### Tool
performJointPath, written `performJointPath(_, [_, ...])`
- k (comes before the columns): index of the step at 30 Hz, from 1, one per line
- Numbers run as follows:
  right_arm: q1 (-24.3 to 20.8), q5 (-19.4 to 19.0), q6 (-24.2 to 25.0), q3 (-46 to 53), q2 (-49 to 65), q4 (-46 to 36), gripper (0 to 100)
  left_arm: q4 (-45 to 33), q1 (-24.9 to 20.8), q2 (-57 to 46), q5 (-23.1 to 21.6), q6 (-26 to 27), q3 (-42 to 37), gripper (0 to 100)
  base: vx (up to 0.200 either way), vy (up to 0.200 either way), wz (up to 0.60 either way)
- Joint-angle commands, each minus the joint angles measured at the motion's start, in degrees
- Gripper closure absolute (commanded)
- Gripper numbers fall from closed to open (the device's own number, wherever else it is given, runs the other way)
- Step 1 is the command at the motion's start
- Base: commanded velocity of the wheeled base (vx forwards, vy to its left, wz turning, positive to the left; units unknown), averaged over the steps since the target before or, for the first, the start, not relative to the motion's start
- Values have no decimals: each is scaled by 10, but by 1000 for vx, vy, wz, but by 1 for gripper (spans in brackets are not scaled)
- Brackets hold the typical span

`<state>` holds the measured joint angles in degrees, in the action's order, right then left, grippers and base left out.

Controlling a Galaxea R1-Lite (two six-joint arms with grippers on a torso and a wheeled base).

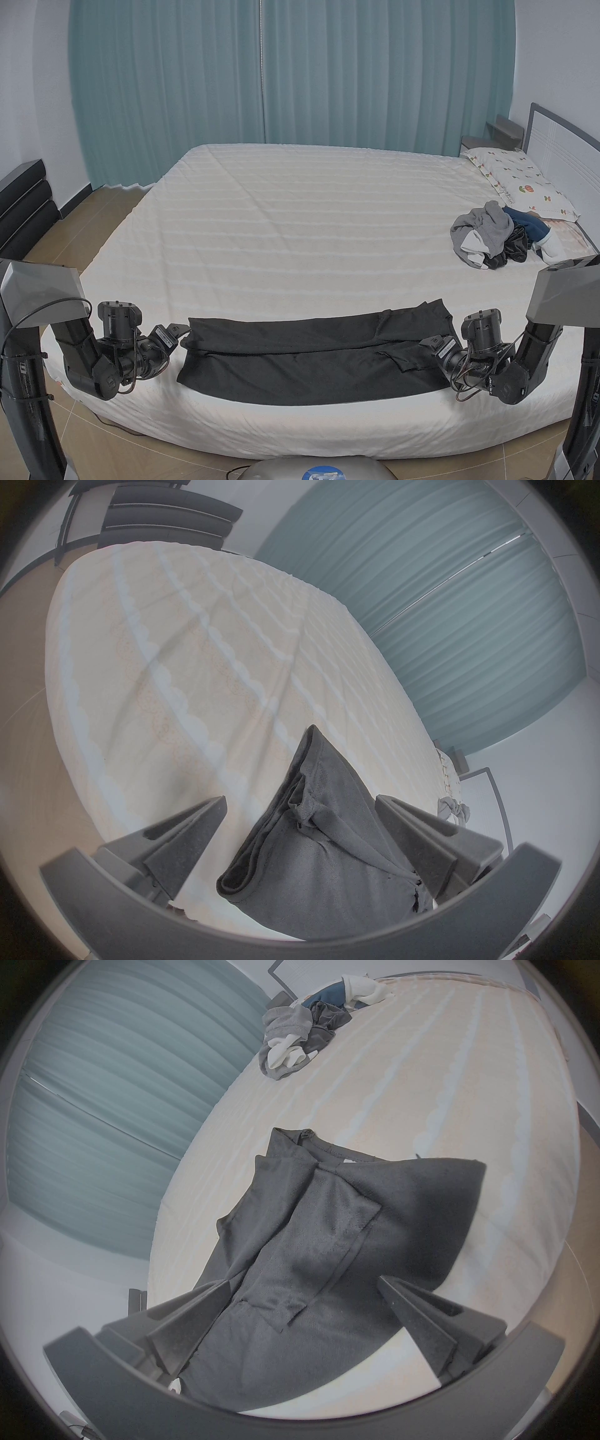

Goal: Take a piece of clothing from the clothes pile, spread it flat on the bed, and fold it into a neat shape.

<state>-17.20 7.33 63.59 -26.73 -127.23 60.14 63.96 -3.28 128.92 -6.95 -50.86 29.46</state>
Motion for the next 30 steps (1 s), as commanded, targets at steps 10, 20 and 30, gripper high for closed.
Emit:
performJointPath(10, [-4,25,0,-62,-52,-21,0,0,0,1,0,-1,2,0,0,0,0])
performJointPath(20, [-5,45,1,-64,-62,-15,100,0,0,0,0,-2,2,0,0,0,0])
performJointPath(30, [-7,59,0,-32,-28,-12,100,0,1,1,0,-2,2,0,0,0,0])
